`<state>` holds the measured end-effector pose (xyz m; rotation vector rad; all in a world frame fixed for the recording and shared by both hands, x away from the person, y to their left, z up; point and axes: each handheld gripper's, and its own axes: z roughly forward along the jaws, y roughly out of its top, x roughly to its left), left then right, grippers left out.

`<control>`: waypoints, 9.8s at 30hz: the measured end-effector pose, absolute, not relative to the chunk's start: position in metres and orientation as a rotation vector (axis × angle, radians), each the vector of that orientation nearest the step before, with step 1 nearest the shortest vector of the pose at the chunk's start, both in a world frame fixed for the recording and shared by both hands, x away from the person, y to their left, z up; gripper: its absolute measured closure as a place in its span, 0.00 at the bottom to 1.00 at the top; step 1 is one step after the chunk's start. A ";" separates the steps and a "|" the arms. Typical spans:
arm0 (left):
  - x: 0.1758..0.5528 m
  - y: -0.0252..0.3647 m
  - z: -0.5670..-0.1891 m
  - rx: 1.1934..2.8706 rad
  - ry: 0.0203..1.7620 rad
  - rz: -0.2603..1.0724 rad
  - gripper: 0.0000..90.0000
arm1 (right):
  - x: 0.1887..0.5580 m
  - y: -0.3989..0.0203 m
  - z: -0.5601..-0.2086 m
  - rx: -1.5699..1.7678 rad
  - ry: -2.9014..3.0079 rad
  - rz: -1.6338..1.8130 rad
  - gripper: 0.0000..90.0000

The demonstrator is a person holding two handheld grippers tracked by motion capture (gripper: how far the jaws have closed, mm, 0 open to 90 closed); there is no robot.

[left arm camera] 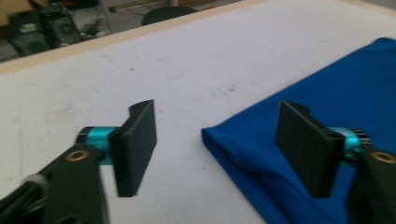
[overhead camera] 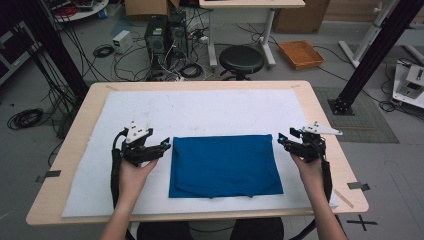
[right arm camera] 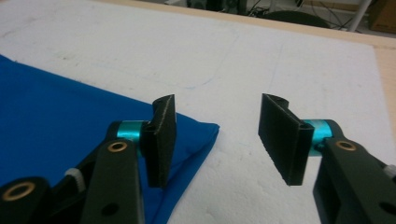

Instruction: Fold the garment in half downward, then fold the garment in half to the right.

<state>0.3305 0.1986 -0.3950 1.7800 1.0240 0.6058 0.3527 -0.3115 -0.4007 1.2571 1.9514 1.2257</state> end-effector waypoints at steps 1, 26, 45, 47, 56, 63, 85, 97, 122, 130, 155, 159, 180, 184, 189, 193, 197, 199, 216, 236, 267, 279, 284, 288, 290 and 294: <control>0.329 0.202 -0.396 1.761 1.023 0.596 0.37 | 0.351 -0.313 -0.399 1.258 1.943 1.241 0.49; 0.323 0.221 -0.395 1.692 0.954 0.579 0.35 | 0.336 -0.328 -0.384 1.230 1.915 1.328 0.46; 0.321 0.205 -0.389 1.727 0.913 0.577 0.34 | 0.335 -0.328 -0.384 1.235 1.902 1.328 0.45; 0.321 0.203 -0.389 1.729 0.917 0.570 0.34 | 0.335 -0.329 -0.385 1.234 1.903 1.327 0.45; 0.302 0.195 -0.398 1.779 1.022 0.517 0.34 | 0.333 -0.330 -0.383 1.223 1.901 1.328 0.45; 0.275 0.194 -0.425 1.767 1.105 0.396 0.36 | 0.335 -0.326 -0.386 1.220 1.919 1.315 0.45; 0.255 0.176 -0.455 1.752 1.277 0.153 0.55 | 0.333 -0.321 -0.385 1.202 1.919 1.310 0.45; 0.253 0.155 -0.457 1.769 1.279 0.225 0.81 | 0.332 -0.306 -0.385 1.166 1.948 1.313 0.46; 0.253 0.157 -0.460 1.744 1.265 0.240 0.96 | 0.396 -0.097 -0.393 1.035 2.267 1.389 0.57; 0.253 0.159 -0.461 1.742 1.255 0.231 0.96 | 0.420 -0.010 -0.418 0.997 2.407 1.218 0.73; 0.253 0.163 -0.459 1.717 1.249 0.212 0.97 | 0.436 0.034 -0.433 0.906 2.504 1.025 1.00; 0.250 0.162 -0.450 1.711 1.203 0.230 0.97 | 0.435 0.023 -0.417 0.923 2.477 1.114 1.00; 0.267 0.014 -0.410 1.773 0.888 0.111 0.97 | 0.425 -0.166 -0.355 1.066 2.331 1.345 1.00; 0.275 -0.017 -0.414 1.806 0.866 0.080 0.97 | 0.427 -0.200 -0.363 1.122 2.312 1.304 1.00; 0.284 -0.054 -0.420 1.849 0.852 0.060 0.97 | 0.430 -0.233 -0.375 1.176 2.297 1.236 1.00; 0.288 -0.078 -0.424 1.887 0.838 0.054 0.97 | 0.431 -0.252 -0.382 1.206 2.284 1.183 1.00; 0.293 -0.094 -0.429 1.908 0.829 0.043 0.97 | 0.432 -0.265 -0.390 1.233 2.281 1.113 1.00; 0.296 -0.099 -0.431 1.890 0.800 0.014 0.91 | 0.433 -0.271 -0.396 1.265 2.256 1.068 1.00; 0.284 -0.008 -0.399 1.797 0.677 0.238 0.60 | 0.368 -0.295 -0.409 1.427 2.093 1.260 0.73; 0.292 0.164 -0.412 1.685 1.000 0.527 0.57 | 0.256 -0.302 -0.444 1.458 2.145 1.203 1.00; 0.304 0.219 -0.393 1.714 1.002 0.717 0.32 | 0.325 -0.324 -0.387 1.309 1.890 1.348 0.29; 0.301 0.232 -0.398 1.698 1.047 0.725 0.31 | 0.326 -0.329 -0.394 1.278 1.923 1.341 0.30; 0.300 0.232 -0.399 1.701 1.040 0.728 0.31 | 0.325 -0.329 -0.393 1.276 1.918 1.338 0.30; 0.301 0.232 -0.400 1.710 1.039 0.727 0.31 | 0.325 -0.330 -0.393 1.274 1.920 1.334 0.30; 0.301 0.232 -0.400 1.708 1.040 0.728 0.31 | 0.325 -0.331 -0.393 1.279 1.918 1.335 0.30; 0.303 0.233 -0.403 1.713 1.046 0.732 0.31 | 0.326 -0.332 -0.394 1.289 1.920 1.330 0.30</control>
